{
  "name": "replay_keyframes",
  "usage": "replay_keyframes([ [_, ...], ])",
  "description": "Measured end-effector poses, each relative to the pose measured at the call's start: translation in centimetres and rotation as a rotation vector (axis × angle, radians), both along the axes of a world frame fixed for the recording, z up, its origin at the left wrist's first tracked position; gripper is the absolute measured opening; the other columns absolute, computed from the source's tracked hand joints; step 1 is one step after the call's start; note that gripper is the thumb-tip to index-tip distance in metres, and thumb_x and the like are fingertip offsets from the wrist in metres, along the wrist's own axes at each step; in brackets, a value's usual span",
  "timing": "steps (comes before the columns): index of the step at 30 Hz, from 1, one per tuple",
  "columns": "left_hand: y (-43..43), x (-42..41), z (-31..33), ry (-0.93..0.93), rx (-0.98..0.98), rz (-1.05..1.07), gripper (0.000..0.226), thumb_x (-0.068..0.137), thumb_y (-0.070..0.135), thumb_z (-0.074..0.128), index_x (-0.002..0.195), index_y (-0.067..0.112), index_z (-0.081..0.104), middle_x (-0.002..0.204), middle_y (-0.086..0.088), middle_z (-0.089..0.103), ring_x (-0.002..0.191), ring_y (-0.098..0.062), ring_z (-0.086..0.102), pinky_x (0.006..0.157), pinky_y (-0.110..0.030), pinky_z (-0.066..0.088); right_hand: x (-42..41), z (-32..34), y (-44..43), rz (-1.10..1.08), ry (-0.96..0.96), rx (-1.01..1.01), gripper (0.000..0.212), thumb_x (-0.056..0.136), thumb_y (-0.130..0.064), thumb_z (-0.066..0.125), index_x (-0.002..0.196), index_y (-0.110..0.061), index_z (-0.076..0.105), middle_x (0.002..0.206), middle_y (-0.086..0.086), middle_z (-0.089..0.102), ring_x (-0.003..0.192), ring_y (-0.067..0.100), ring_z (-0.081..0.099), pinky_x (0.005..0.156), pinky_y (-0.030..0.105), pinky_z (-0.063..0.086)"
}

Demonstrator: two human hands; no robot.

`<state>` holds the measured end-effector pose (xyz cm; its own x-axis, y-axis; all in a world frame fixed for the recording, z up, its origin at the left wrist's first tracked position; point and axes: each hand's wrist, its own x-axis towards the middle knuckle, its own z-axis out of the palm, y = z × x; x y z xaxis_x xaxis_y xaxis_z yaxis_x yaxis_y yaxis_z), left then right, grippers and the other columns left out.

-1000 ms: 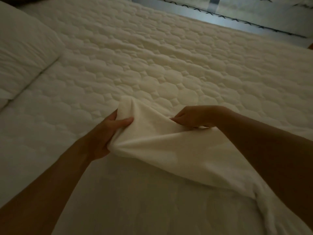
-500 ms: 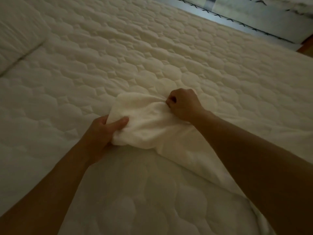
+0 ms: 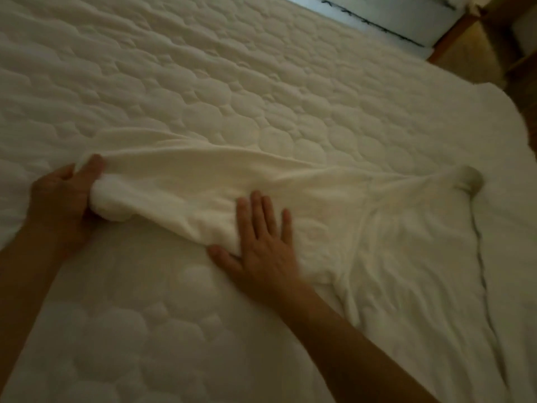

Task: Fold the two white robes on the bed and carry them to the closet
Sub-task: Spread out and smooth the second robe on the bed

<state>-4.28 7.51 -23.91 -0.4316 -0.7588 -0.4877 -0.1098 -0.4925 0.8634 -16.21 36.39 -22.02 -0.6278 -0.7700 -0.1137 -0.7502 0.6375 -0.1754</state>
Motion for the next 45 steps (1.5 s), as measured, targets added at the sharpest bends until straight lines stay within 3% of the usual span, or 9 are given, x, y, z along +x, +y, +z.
replay_keyframes([
  [3, 0.5, 1.1, -0.2, 0.169, 0.110, -0.159, 0.091, 0.066, 0.064, 0.081, 0.141, 0.018, 0.055, 0.137, -0.008, 0.063, 0.125, -0.027, 0.061, 0.097, -0.047, 0.054, 0.3, 1.3, 2.6, 0.013, -0.007, -0.228, 0.074, 0.089, -0.057, 0.056, 0.149, -0.016, 0.042, 0.159, 0.015, 0.033, 0.148, 0.030, 0.026, 0.122, 0.048, 0.019],
  [8, 3.1, 4.6, -1.1, 0.070, -0.066, -0.258, 0.055, 0.081, 0.046, 0.075, 0.127, 0.018, 0.067, 0.117, 0.012, 0.073, 0.124, -0.012, 0.061, 0.090, -0.022, 0.056, 0.1, 1.2, 10.2, 0.035, 0.254, -0.377, 0.010, 0.086, -0.024, 0.075, 0.091, -0.017, 0.070, 0.091, 0.003, 0.064, 0.079, 0.025, 0.058, 0.074, 0.040, 0.051],
  [17, 1.9, -0.9, 10.5, 0.106, -0.182, 0.154, 0.023, 0.092, 0.047, 0.065, 0.091, 0.024, 0.069, 0.098, 0.010, 0.073, 0.096, -0.009, 0.071, 0.076, -0.026, 0.059, -0.5, 4.4, 10.5, 0.144, 0.121, -0.578, 0.006, 0.094, -0.011, 0.067, 0.095, -0.008, 0.072, 0.089, 0.004, 0.065, 0.079, 0.020, 0.057, 0.073, 0.029, 0.048],
  [21, 1.8, 1.6, 8.3, -0.435, -0.558, -0.194, 0.047, 0.086, 0.058, 0.067, 0.077, 0.012, 0.072, 0.076, -0.006, 0.067, 0.073, -0.020, 0.061, 0.066, -0.030, 0.052, -0.4, 3.2, 11.4, 0.185, -0.099, -0.227, 0.029, 0.100, -0.033, 0.042, 0.096, -0.018, 0.066, 0.087, 0.000, 0.060, 0.077, 0.023, 0.061, 0.067, 0.031, 0.050],
  [25, 1.5, 4.7, 6.1, -0.777, -0.377, -0.357, 0.079, 0.083, 0.080, 0.048, 0.070, 0.005, 0.072, 0.087, -0.023, 0.072, 0.084, -0.034, 0.067, 0.087, -0.045, 0.051, -1.6, 3.8, 10.1, 0.183, -0.294, 0.033, 0.025, 0.098, -0.040, 0.046, 0.098, -0.025, 0.066, 0.097, -0.004, 0.063, 0.091, 0.017, 0.060, 0.082, 0.030, 0.048],
  [30, -1.6, -1.8, 7.3, -0.765, -0.423, -0.306, 0.092, 0.072, 0.085, 0.054, 0.110, 0.004, 0.072, 0.114, -0.018, 0.070, 0.103, -0.035, 0.065, 0.098, -0.049, 0.051, -4.6, 5.2, 6.7, 0.150, -0.272, -0.022, 0.049, 0.091, -0.058, 0.051, 0.054, -0.027, 0.046, 0.054, -0.008, 0.047, 0.051, 0.011, 0.047, 0.058, 0.027, 0.041],
  [37, -1.9, -8.7, 7.1, -0.525, -0.822, -0.192, 0.022, 0.093, 0.034, 0.064, 0.101, 0.017, 0.052, 0.101, -0.006, 0.055, 0.096, -0.026, 0.055, 0.078, -0.031, 0.041, -7.1, 3.0, 3.2, -0.182, 0.100, -0.221, 0.055, 0.096, -0.056, 0.039, 0.139, -0.024, 0.051, 0.147, 0.008, 0.050, 0.133, 0.031, 0.046, 0.112, 0.052, 0.030],
  [41, -3.5, -8.9, 7.0, -0.550, -1.027, -0.099, 0.022, 0.094, 0.034, 0.062, 0.100, 0.016, 0.050, 0.097, -0.007, 0.055, 0.087, -0.023, 0.049, 0.072, -0.028, 0.032, -11.6, 3.1, 1.2, -0.226, 0.088, -0.213, 0.065, 0.098, -0.055, 0.020, 0.151, -0.022, 0.039, 0.160, 0.009, 0.033, 0.149, 0.027, 0.027, 0.121, 0.055, 0.006],
  [45, -4.0, -7.3, 3.0, -0.614, -0.755, -0.186, 0.049, 0.085, 0.052, 0.070, 0.112, 0.014, 0.056, 0.113, -0.010, 0.063, 0.105, -0.031, 0.060, 0.089, -0.038, 0.048, -14.8, 0.4, 1.0, -0.305, -0.013, 0.072, 0.071, 0.098, -0.064, 0.008, 0.160, -0.030, 0.006, 0.169, 0.003, 0.002, 0.155, 0.019, -0.002, 0.121, 0.057, -0.008],
])
